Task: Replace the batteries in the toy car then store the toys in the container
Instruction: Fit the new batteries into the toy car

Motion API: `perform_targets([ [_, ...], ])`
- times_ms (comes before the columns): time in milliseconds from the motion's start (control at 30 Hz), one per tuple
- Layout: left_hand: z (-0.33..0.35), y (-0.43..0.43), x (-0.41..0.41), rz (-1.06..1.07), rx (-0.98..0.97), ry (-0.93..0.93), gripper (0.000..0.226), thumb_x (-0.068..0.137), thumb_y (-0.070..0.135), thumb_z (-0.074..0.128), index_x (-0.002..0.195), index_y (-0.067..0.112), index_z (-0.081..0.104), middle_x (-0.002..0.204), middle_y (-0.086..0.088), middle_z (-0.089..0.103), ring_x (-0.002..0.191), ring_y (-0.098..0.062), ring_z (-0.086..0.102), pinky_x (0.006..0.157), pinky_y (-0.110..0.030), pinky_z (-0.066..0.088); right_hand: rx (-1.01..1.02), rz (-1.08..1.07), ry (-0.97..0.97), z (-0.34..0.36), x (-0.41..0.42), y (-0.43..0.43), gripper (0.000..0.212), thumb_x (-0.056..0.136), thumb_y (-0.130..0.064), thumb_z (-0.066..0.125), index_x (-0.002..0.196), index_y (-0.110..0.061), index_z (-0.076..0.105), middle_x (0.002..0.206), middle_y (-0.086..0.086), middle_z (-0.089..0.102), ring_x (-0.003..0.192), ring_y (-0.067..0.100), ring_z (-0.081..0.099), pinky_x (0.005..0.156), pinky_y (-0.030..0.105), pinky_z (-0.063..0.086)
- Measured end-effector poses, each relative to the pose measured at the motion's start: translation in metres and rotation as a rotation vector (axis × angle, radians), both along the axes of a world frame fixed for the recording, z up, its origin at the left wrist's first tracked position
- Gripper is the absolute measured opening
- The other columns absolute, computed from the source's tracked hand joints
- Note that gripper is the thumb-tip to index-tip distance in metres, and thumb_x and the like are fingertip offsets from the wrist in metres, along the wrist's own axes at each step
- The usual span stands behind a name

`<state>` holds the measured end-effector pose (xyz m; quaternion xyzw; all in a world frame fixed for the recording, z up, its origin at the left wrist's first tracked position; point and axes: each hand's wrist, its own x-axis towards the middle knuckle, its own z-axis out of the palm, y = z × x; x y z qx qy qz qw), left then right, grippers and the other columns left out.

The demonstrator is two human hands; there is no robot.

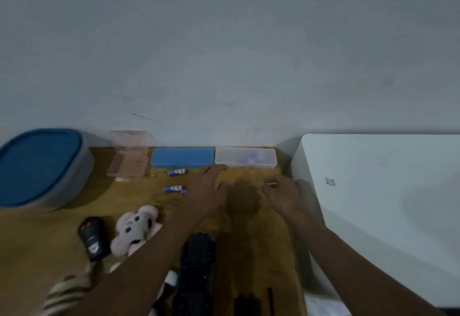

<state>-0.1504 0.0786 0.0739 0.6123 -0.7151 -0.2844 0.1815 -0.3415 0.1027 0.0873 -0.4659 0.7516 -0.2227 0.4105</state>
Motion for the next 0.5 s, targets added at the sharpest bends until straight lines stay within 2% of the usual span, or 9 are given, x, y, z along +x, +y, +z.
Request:
perform_targets([
  [100,0.005,0.042,0.027,0.1,0.035,0.087,0.042,0.092,0.022,0.063,0.133,0.022,0.056,0.134,-0.003,0.058,0.119,-0.023,0.057,0.101,-0.037,0.047,0.004,0.024,-0.066,-0.002,0.014,0.031,0.018,0.09,-0.025,0.063,0.106,-0.016,0.065,0.111,0.004,0.064,0.097,0.02,0.062,0.091,0.04,0.053],
  [200,0.004,0.084,0.054,0.162,0.029,0.16,0.035,0.089,0.018,0.066,0.123,0.021,0.062,0.118,0.003,0.067,0.108,-0.019,0.063,0.094,-0.037,0.052,0.037,0.05,-0.081,-0.007,0.028,0.059,0.004,0.087,-0.028,0.065,0.091,-0.026,0.065,0.101,0.002,0.069,0.094,0.023,0.065,0.089,0.046,0.054],
  [267,0.005,0.11,0.069,0.201,0.075,0.231,0.033,0.086,0.016,0.067,0.118,0.024,0.06,0.1,0.011,0.067,0.1,-0.017,0.065,0.088,-0.035,0.053,0.066,0.05,-0.099,-0.015,0.034,0.075,0.007,0.083,-0.037,0.066,0.078,-0.035,0.061,0.094,-0.004,0.068,0.091,0.021,0.066,0.085,0.047,0.056],
  [300,0.005,0.121,0.076,0.195,0.129,0.236,0.034,0.086,0.015,0.068,0.117,0.028,0.059,0.096,0.009,0.066,0.098,-0.018,0.065,0.089,-0.038,0.054,0.092,0.057,-0.109,-0.018,0.038,0.082,0.007,0.08,-0.043,0.065,0.077,-0.038,0.061,0.094,-0.008,0.067,0.091,0.019,0.066,0.085,0.046,0.057],
  [367,0.0,0.136,0.087,0.145,0.23,0.234,0.042,0.082,0.016,0.07,0.106,0.047,0.056,0.099,0.0,0.068,0.098,-0.022,0.065,0.092,-0.048,0.051,0.129,0.088,-0.136,-0.018,0.049,0.099,0.005,0.081,-0.045,0.063,0.084,-0.04,0.063,0.097,-0.01,0.067,0.093,0.015,0.066,0.085,0.041,0.057],
  [400,-0.004,0.141,0.092,0.123,0.266,0.249,0.044,0.077,0.02,0.07,0.1,0.054,0.055,0.101,0.0,0.067,0.098,-0.022,0.065,0.092,-0.052,0.051,0.149,0.096,-0.167,-0.019,0.055,0.105,0.007,0.085,-0.039,0.063,0.092,-0.037,0.064,0.101,-0.008,0.067,0.095,0.016,0.065,0.086,0.038,0.057],
  [433,-0.006,0.144,0.096,0.095,0.292,0.257,0.047,0.073,0.022,0.068,0.1,0.057,0.054,0.102,0.002,0.067,0.099,-0.021,0.065,0.093,-0.053,0.051,0.168,0.096,-0.198,-0.022,0.063,0.111,0.014,0.089,-0.032,0.063,0.102,-0.03,0.065,0.106,-0.004,0.066,0.097,0.016,0.064,0.086,0.036,0.056],
  [500,-0.011,0.145,0.101,0.019,0.318,0.262,0.058,0.075,0.012,0.069,0.111,0.053,0.049,0.11,0.004,0.065,0.102,-0.018,0.065,0.091,-0.049,0.053,0.19,0.086,-0.236,-0.032,0.077,0.121,0.028,0.091,-0.026,0.062,0.118,-0.02,0.061,0.113,0.0,0.065,0.094,0.017,0.063,0.083,0.036,0.057],
])
